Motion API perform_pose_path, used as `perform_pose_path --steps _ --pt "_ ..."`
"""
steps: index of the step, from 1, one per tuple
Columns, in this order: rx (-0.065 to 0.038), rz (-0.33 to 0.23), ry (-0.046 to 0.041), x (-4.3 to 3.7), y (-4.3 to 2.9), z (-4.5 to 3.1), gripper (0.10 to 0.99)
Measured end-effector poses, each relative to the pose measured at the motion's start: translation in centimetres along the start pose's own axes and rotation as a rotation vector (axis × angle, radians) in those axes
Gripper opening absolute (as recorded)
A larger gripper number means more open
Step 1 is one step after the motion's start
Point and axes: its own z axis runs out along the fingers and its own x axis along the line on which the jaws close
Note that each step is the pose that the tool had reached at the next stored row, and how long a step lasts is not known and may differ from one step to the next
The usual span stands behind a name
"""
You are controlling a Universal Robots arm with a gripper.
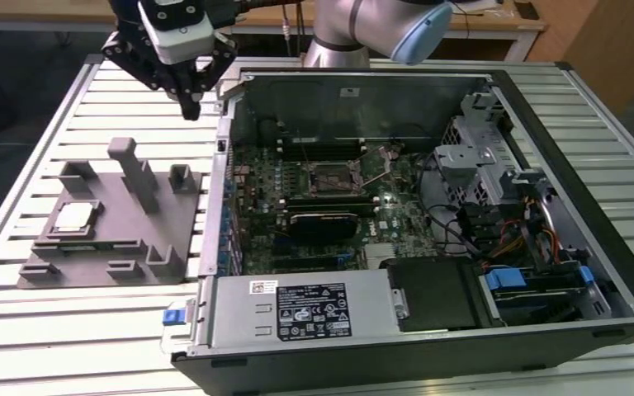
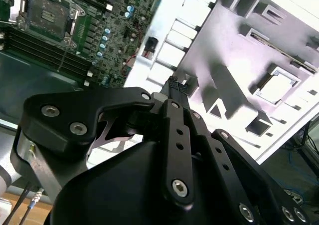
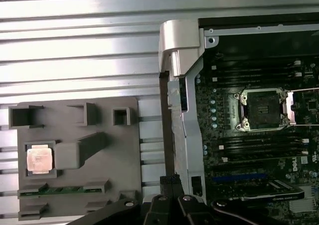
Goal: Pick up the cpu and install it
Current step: 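Reach for the cpu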
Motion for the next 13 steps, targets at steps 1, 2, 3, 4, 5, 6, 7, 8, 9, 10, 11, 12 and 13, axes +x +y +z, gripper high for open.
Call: perform_pose_path --steps 1,2,3,4,5,6,7,8,9,10,11,12,13 --pt "0.0 0.0 0.0 0.24 -0.02 0.08 0.106" --pt "0.0 0.0 -0.0001 0.47 -0.04 0.14 0.106" --pt "0.0 0.0 0.0 0.72 -0.07 0.2 0.106" --pt "0.0 0.0 -0.0001 0.96 -0.09 0.26 0.106" --pt "0.0 0.0 0.0 1.2 -0.11 0.32 0.106" --pt "0.0 0.0 0.0001 1.45 -0.13 0.37 0.106" --pt "0.0 0.0 0.0 1.72 -0.16 0.42 0.106" --pt "0.0 0.0 0.0 2.04 -0.19 0.48 0.106" --pt "0.0 0.0 0.0 2.34 -0.21 0.52 0.106" --pt "0.0 0.0 0.0 2.63 -0.24 0.57 0.106" --pt "0.0 0.0 -0.0001 2.88 -0.26 0.61 0.106" --pt "0.0 0.0 -0.0001 3.12 -0.28 0.65 0.106" --pt "0.0 0.0 0.0 3.34 -0.3 0.69 0.106"
